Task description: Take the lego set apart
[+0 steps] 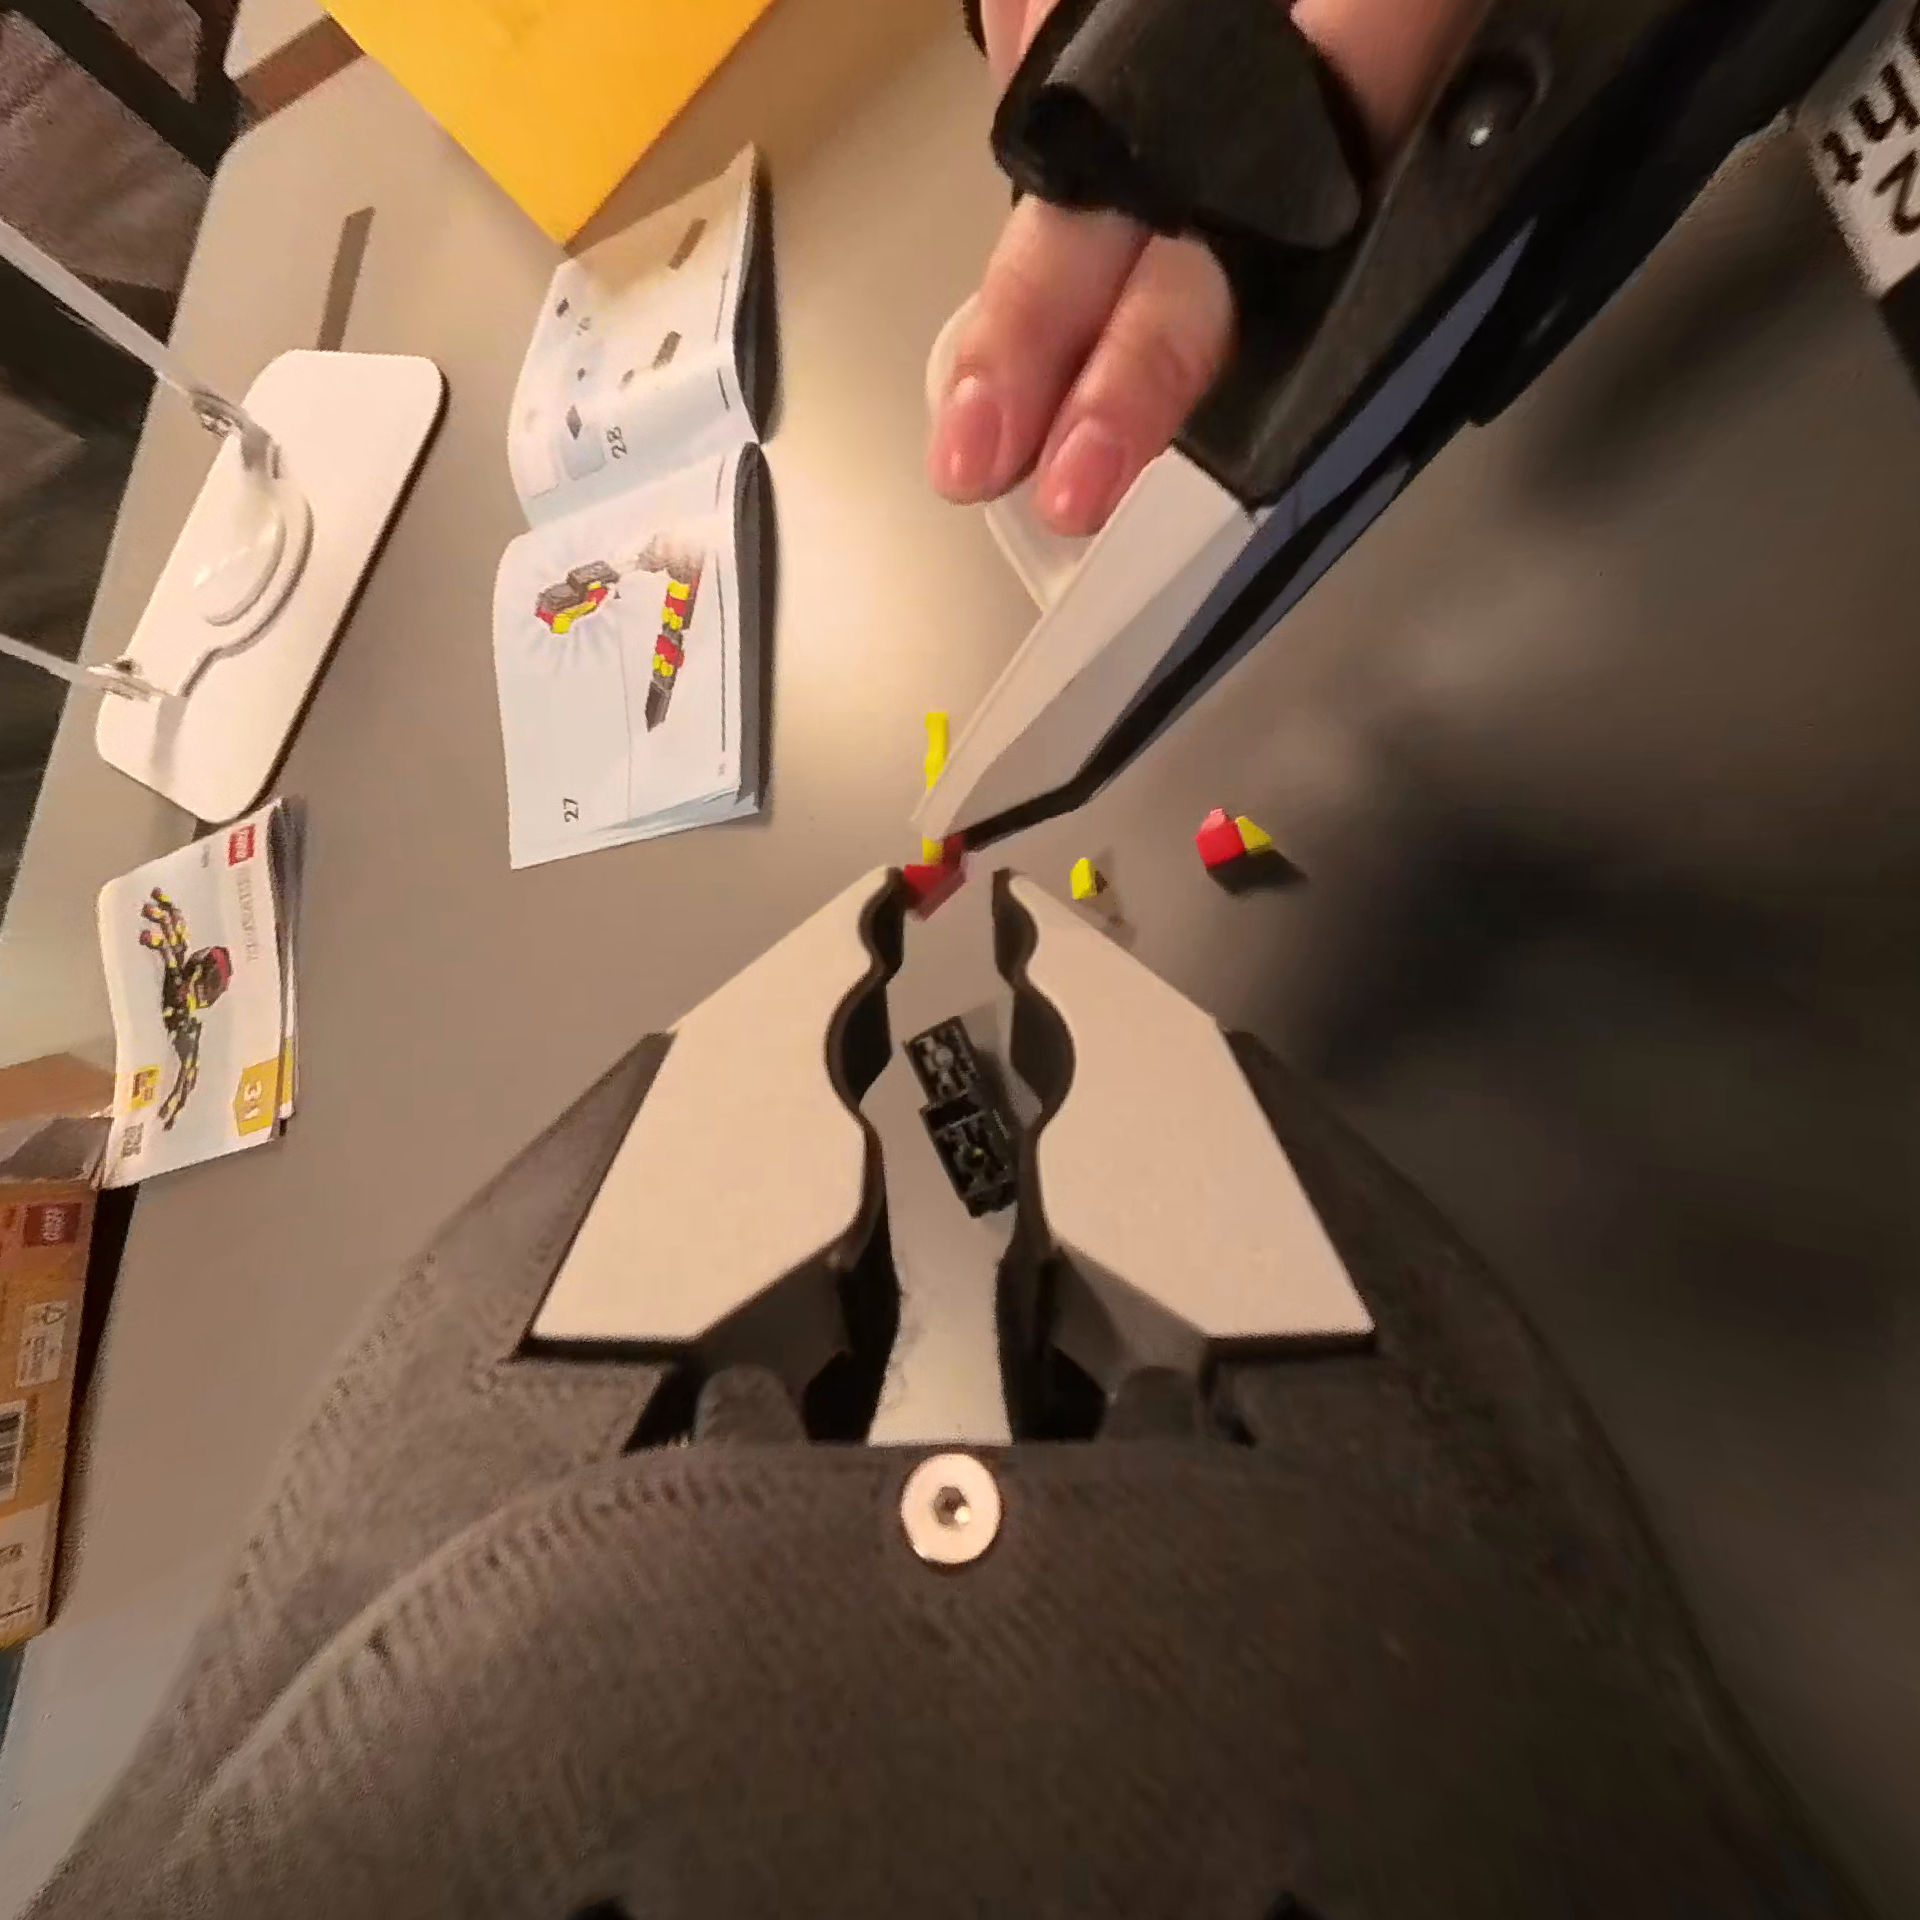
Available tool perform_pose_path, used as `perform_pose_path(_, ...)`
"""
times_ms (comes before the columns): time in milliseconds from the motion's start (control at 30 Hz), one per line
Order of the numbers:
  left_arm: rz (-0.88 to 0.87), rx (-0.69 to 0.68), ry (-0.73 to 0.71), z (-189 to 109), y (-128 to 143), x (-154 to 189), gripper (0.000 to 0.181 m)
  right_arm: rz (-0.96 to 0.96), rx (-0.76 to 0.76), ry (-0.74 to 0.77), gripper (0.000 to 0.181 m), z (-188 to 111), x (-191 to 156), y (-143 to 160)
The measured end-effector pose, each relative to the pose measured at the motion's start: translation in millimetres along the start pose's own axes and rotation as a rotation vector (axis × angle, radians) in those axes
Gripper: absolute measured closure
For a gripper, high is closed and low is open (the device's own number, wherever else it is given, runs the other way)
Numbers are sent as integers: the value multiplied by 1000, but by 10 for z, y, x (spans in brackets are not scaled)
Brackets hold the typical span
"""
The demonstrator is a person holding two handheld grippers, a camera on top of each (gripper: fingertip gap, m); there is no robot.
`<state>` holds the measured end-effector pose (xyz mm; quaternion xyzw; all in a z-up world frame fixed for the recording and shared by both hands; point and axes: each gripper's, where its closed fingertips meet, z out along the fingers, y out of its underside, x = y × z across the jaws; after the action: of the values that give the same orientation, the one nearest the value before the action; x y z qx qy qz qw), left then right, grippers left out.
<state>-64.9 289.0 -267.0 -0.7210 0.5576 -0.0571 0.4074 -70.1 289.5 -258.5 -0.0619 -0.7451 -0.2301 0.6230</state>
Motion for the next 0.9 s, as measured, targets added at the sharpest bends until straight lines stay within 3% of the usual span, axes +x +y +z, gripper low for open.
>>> perform_pose_path(100, 20, -16, 18, 26, 26, 13, 174, 31, 4, -21, 165, -2, -44, -8)
perform_pose_path(300, 263, -73, -89, 61, 119, -59, 176, 566, -59, -289, 147, -34, -152, 123)
perform_pose_path(467, 541, -131, -175, 117, 111, -35, 176, 451, -121, -415, 161, -24, -264, 150)
perform_pose_path(667, 656, -148, -229, 136, 102, -40, 176, 407, -182, -386, 181, 31, -278, 196)
perform_pose_path(767, 587, -108, -325, 82, 48, -185, 175, 598, -264, -303, 181, 73, -172, 287)
perform_pose_path(900, 478, 6, -452, -32, -65, -322, 175, 970, -253, -173, 181, 86, -1, 373)
